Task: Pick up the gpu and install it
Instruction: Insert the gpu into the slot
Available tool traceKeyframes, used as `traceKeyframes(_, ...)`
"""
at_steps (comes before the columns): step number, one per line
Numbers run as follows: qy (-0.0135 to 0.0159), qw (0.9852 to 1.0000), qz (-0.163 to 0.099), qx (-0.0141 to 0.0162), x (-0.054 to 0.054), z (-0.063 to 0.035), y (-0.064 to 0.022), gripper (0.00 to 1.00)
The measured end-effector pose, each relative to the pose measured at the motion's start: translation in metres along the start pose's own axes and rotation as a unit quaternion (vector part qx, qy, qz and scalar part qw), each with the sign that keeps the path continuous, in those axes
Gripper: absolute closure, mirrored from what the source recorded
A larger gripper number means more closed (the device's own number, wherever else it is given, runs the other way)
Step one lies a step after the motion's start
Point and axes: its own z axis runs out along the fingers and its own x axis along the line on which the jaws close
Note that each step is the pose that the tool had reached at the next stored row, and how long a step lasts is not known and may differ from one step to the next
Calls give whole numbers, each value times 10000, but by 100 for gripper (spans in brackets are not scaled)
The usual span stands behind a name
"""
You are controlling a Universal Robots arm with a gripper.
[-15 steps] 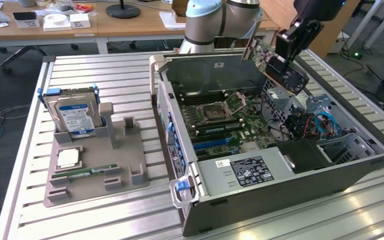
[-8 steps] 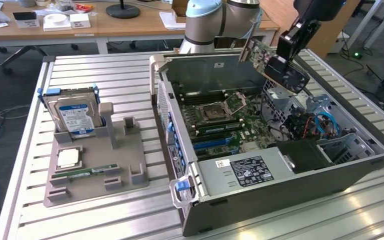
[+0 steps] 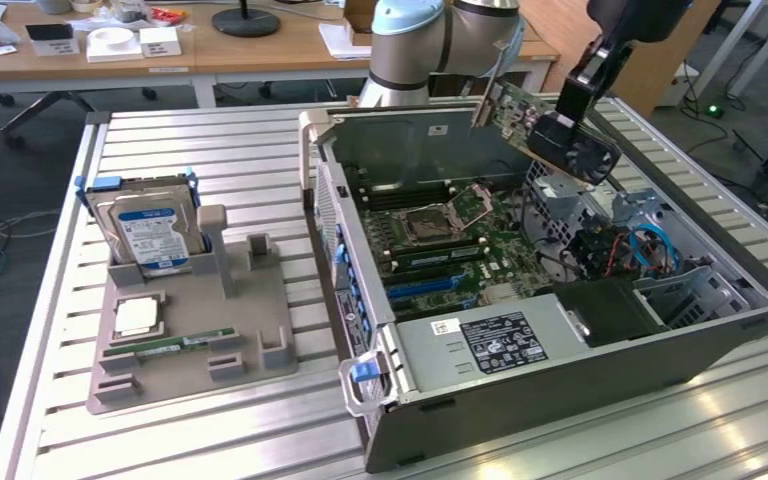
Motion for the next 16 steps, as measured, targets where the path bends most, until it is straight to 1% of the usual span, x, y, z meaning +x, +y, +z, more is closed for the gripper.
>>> traceKeyframes(4,28,9994,-335,-8,0,0,0,73)
traceKeyframes(8,56,9977,-672,-15,0,0,0,73)
traceKeyframes(12,85,9948,-1015,-23,0,0,0,73)
traceKeyframes(16,112,9909,-1344,-31,0,0,0,73)
